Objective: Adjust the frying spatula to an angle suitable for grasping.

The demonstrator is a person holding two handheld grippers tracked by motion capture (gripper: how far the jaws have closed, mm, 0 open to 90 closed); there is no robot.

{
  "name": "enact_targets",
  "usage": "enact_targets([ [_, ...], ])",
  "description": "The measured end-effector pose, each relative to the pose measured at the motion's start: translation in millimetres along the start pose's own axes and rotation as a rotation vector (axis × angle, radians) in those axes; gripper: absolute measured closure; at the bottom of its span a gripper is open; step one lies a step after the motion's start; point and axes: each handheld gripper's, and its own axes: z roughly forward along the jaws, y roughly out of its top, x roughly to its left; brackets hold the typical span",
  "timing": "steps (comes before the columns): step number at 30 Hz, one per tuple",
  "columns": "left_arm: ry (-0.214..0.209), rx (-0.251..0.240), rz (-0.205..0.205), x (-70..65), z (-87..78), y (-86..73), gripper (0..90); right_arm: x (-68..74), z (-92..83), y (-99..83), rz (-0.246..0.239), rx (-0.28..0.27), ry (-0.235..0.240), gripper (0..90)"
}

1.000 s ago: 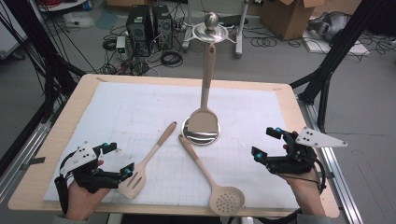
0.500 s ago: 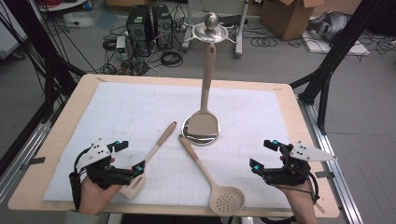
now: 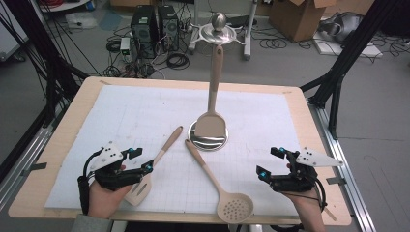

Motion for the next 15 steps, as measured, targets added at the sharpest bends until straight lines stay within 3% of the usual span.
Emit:
enact_targets([
  [4, 0.002, 0.055, -0.005, -2.1, 3.3, -0.3, 59.4, -1.5, 0.9, -0.5, 0.004, -0.008, 0.004, 11.1],
  [11, 0.018, 0.132, 0.054, -8.1, 13.1, 3.9, 85.4, -1.9, 2.2, 0.2, 0.007, -0.011, 0.014, 11.2],
  [15, 0.021, 0.168, 0.06, -7.9, 22.3, 4.2, 88.7, -2.0, 0.8, 1.1, 0.008, -0.019, 0.019, 11.2],
])
